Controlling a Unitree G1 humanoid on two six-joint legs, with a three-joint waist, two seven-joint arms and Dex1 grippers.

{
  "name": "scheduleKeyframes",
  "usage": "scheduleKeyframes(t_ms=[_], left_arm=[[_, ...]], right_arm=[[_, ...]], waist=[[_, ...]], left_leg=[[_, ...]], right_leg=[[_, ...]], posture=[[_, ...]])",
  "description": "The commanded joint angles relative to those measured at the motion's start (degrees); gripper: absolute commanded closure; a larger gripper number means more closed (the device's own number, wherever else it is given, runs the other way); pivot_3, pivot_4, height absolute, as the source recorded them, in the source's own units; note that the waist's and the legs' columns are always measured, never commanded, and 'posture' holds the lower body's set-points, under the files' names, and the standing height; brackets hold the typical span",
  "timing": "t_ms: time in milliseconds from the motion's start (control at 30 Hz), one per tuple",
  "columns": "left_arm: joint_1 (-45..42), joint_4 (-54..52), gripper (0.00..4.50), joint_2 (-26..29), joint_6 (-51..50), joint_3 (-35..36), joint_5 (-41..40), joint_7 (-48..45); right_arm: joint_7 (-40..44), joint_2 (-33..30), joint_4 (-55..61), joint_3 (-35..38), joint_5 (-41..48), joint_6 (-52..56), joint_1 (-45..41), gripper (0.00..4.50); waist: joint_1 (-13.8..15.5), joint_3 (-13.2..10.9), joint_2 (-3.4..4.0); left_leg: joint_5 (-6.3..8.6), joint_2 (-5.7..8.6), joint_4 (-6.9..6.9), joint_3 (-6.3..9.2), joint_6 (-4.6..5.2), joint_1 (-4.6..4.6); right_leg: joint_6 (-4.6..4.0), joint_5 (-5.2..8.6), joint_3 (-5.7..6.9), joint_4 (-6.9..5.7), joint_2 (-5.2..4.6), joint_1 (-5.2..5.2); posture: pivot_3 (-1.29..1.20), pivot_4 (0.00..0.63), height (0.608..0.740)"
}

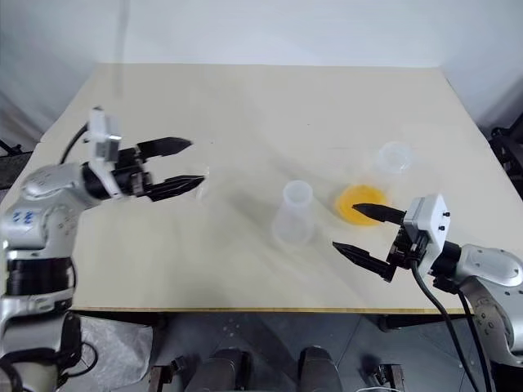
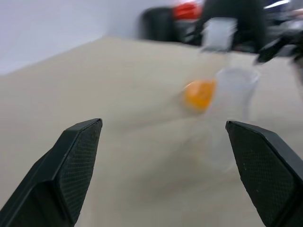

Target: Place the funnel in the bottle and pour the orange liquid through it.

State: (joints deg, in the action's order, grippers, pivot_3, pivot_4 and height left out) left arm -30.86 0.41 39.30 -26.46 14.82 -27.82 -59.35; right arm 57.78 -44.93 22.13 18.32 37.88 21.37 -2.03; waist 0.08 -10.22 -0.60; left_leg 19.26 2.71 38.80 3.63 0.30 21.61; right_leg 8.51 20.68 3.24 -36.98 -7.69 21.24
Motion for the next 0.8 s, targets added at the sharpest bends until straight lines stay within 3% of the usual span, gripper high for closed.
scheduleKeyframes(t_ms=[33,200,367,433,600,800], left_arm=[[7.33,-5.8,0.05,1.11,0.76,6.62,-0.27,5.44],[23.45,-13.68,0.05,-1.36,-0.26,16.46,-1.88,12.58],[27.85,-15.22,0.05,-2.32,-0.99,18.0,-4.14,15.15],[27.0,-13.42,0.05,-2.37,0.68,16.43,-3.11,15.12],[13.82,-5.15,0.05,0.23,-2.38,7.67,-0.49,15.91],[1.93,2.51,0.05,5.37,-10.78,-3.21,5.03,16.56]], right_arm=[[1.46,-0.62,-0.32,0.42,0.94,-0.62,-1.28,0.0],[2.34,-0.28,-1.48,-0.08,0.81,-0.73,-2.93,0.0],[2.97,0.07,-2.07,-0.82,0.48,-1.05,-3.52,0.0],[2.85,0.65,-2.69,-1.66,0.02,-1.45,-4.44,0.0],[1.7,2.1,-1.08,-1.97,-0.27,-2.04,-3.43,0.0],[-0.17,3.46,2.14,-1.09,-0.52,-2.97,0.54,0.0]], waist=[[-0.02,0.0,0.0],[-0.03,-0.01,0.01],[0.87,-0.03,0.05],[1.21,-0.03,0.06],[1.53,-0.05,0.09],[0.72,-0.05,0.09]], left_leg=[[0.0,0.0,0.01,0.01,0.0,0.0],[0.01,-0.01,0.0,0.05,-0.01,0.0],[0.02,-0.02,0.11,0.15,-0.04,-0.04],[0.04,-0.01,0.14,0.2,-0.06,-0.09],[0.08,0.09,0.16,0.5,-0.05,-0.17],[0.1,0.13,-0.11,0.41,-0.03,-0.21]], right_leg=[[0.0,0.0,0.0,0.02,0.0,0.0],[-0.01,0.0,-0.33,0.1,-0.04,-0.03],[-0.05,0.02,-0.39,0.38,-0.06,-0.17],[-0.05,0.01,-0.4,0.53,-0.05,-0.31],[-0.05,0.01,-0.31,0.59,-0.04,-0.57],[-0.03,0.01,-0.15,0.43,0.03,-0.5]], posture=[[0.0,0.15,0.74],[0.0,0.15,0.74],[0.0,0.15,0.74],[0.0,0.15,0.74],[0.0,0.15,0.74],[0.0,0.15,0.74]])
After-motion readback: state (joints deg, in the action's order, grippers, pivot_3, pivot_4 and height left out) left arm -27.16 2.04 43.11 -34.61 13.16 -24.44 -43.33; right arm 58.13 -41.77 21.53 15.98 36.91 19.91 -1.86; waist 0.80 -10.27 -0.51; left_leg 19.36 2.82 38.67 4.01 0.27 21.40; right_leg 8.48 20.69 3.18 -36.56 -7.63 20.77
